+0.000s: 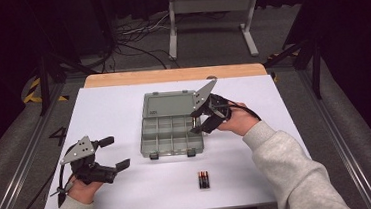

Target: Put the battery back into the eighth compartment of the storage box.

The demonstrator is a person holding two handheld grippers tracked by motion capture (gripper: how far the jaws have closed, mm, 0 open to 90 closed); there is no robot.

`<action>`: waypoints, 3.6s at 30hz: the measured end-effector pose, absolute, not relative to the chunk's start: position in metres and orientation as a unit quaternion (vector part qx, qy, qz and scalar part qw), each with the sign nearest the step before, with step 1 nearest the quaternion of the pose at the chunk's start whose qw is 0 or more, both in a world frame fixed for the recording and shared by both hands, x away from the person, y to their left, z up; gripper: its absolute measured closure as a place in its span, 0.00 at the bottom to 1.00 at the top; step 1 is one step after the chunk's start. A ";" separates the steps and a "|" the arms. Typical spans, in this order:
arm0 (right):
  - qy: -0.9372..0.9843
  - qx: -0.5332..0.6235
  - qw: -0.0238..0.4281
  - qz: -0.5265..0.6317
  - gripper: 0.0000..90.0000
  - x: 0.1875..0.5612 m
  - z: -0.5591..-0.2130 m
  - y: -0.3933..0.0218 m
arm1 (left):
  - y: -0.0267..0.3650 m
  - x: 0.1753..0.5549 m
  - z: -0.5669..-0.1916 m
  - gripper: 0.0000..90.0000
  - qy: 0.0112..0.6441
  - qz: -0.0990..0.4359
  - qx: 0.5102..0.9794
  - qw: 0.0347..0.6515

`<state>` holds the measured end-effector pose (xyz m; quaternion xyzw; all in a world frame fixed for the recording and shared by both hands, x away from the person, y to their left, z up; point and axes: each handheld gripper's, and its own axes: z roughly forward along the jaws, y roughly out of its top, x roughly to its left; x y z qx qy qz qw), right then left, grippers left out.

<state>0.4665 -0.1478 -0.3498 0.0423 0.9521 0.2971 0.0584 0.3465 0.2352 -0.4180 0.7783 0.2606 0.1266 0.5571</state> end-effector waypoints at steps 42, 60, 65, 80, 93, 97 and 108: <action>0.968 0.016 0.010 0.250 0.46 0.467 -0.392 -0.129 | 0.237 0.346 -0.418 0.02 0.263 0.128 0.776 0.559; 0.970 0.015 0.003 0.243 0.46 0.467 -0.397 -0.127 | 0.237 0.345 -0.418 0.02 0.263 0.130 0.775 0.560; 0.970 0.014 0.001 0.242 0.46 0.467 -0.398 -0.126 | 0.237 0.345 -0.418 0.02 0.264 0.129 0.774 0.561; 0.968 0.021 0.013 0.248 0.33 0.465 -0.392 -0.131 | 0.237 0.346 -0.418 0.02 0.263 0.128 0.775 0.560; 0.958 0.048 0.039 0.280 0.08 0.449 -0.366 -0.142 | 0.237 0.346 -0.418 0.02 0.264 0.128 0.775 0.560; 0.951 0.051 0.048 0.301 0.07 0.440 -0.357 -0.148 | 0.236 0.346 -0.418 0.02 0.264 0.128 0.775 0.560; 0.944 0.063 0.065 0.316 0.05 0.420 -0.344 -0.168 | 0.235 0.346 -0.418 0.02 0.262 0.127 0.778 0.557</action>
